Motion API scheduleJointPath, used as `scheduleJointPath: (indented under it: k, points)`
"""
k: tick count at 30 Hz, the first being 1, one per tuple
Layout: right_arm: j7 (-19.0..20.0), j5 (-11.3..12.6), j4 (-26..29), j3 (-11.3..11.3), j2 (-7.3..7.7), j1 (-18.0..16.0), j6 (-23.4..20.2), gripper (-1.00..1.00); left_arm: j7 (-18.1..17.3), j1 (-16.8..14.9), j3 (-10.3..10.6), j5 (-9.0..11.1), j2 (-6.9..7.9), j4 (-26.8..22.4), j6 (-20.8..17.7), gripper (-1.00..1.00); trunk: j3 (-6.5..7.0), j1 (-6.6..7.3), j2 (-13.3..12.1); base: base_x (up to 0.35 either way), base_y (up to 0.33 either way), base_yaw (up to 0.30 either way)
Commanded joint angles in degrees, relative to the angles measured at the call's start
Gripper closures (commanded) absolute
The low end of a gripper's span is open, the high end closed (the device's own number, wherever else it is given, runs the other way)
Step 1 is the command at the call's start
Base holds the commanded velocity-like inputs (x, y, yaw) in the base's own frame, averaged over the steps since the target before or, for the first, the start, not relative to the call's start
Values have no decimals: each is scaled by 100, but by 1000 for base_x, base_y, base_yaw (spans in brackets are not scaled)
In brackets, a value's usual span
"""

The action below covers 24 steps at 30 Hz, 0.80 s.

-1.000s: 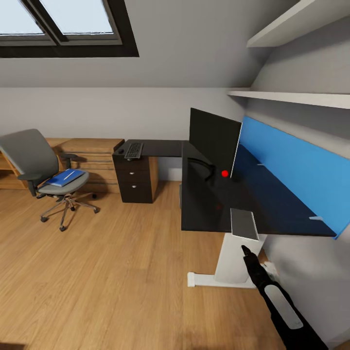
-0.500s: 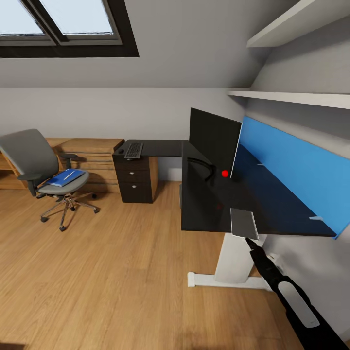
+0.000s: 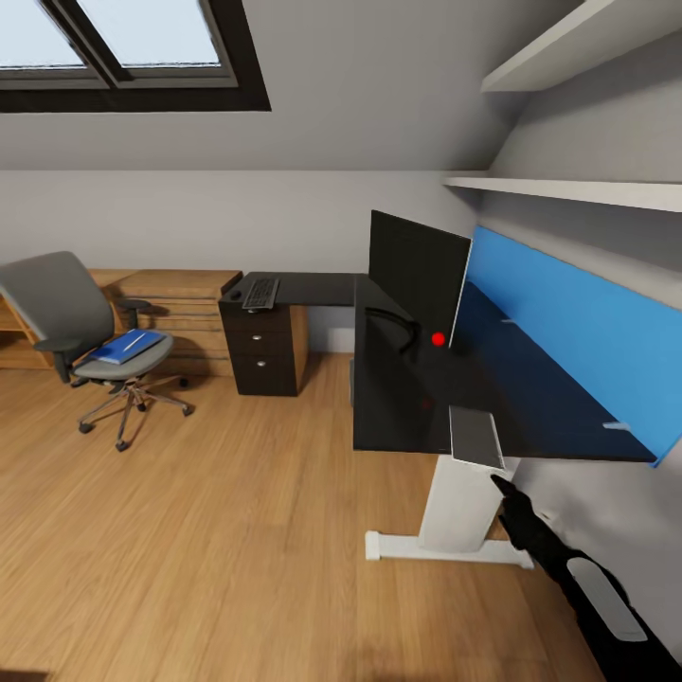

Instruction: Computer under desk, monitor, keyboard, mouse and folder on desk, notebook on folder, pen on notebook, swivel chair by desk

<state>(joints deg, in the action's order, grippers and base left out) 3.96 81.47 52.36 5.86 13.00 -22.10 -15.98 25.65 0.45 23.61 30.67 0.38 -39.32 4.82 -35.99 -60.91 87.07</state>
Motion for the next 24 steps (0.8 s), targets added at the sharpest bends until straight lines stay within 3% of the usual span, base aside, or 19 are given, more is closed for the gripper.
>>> scheduleJointPath:
  k: [1,5,14,24]
  points:
    - [12,123,-11,36,3,-1,-116,-100,27,-1,29,61,5,-9,36,-100,-4,-1,2,173,0,0]
    - [17,304,-25,163,44,-5,-268,-100,26,-1,30,61,2,-14,36,-100,-4,-1,2,165,0,0]
    - [138,327,-24,198,75,-3,-725,-100,28,-1,30,62,6,-14,36,-100,-4,-1,2,130,31,0]
    - [223,317,-24,205,80,-5,-783,-100,28,-1,38,54,-2,5,34,-100,-4,-1,2,129,11,0]
